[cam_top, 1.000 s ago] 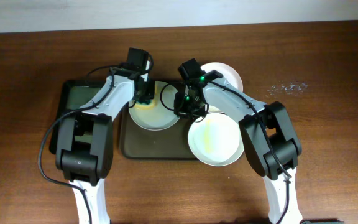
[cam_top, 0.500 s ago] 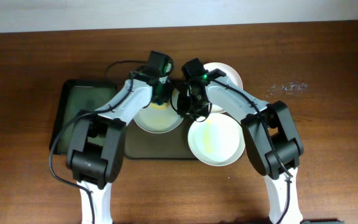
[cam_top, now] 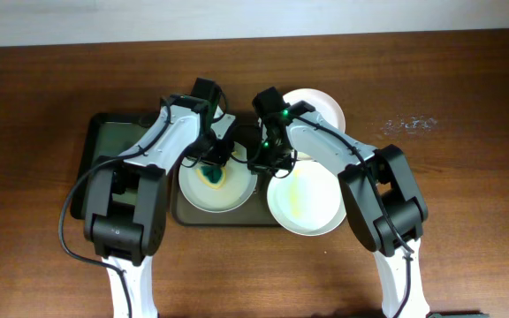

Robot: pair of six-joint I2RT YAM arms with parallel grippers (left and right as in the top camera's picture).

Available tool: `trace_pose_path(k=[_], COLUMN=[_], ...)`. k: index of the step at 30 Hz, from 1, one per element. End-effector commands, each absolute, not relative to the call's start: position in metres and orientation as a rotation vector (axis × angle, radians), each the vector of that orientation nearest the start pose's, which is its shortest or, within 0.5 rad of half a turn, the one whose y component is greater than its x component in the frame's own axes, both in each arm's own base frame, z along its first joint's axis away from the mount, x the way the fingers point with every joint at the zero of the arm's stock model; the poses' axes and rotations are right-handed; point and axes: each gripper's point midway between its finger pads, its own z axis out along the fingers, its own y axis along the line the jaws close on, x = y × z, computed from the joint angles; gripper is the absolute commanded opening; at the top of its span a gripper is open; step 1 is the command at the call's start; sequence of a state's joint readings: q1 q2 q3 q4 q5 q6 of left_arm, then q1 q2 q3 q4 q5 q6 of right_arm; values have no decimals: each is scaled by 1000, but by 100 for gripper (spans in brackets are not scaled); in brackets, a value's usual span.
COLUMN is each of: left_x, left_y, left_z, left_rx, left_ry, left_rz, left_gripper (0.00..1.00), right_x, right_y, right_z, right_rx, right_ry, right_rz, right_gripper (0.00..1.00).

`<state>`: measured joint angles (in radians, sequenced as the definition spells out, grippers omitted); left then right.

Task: Clean dirty plates on tray and stack at the side
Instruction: 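Scrub the left plate with the sponge while right gripper holds its rim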

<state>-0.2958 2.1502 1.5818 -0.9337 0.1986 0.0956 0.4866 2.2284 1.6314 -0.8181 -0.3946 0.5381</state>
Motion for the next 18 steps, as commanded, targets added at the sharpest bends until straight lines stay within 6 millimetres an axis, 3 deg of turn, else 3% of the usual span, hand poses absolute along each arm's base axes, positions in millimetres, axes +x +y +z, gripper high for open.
trace_pose_path(k=[1, 3, 6, 7, 9, 10, 13, 15, 17, 18], left_x=[403, 429, 464, 473, 469, 463, 423, 394, 372, 368], left_y=[-202, -186, -132, -98, -59, -54, -50, -56, -73, -99], left_z=[8, 4, 2, 9, 26, 28, 19, 13, 7, 4], left_rx=[509, 353, 66, -82, -240, -236, -178, -101, -17, 155], left_ry=[2917, 2886, 2820, 2756, 2694, 2708, 2884, 3047, 3204, 3252], left_rz=[-675, -501, -63, 193, 490, 540, 594, 535, 321, 23], left_gripper=[0, 0, 0, 0, 0, 0, 0, 0, 0, 0], right_x=[363, 363, 363, 364, 364, 364, 364, 364, 364, 365], right_y=[262, 262, 261, 260, 260, 259, 259, 259, 259, 259], right_z=[-20, -20, -20, -20, -21, -21, -21, -21, -21, -21], right_rx=[77, 77, 77, 79, 79, 79, 79, 80, 79, 78], right_ry=[3184, 3184, 3183, 3181, 3180, 3179, 3180, 3181, 3180, 3176], right_rz=[602, 601, 597, 585, 579, 575, 575, 574, 574, 577], right_gripper=[4, 4, 4, 4, 4, 4, 4, 4, 4, 4])
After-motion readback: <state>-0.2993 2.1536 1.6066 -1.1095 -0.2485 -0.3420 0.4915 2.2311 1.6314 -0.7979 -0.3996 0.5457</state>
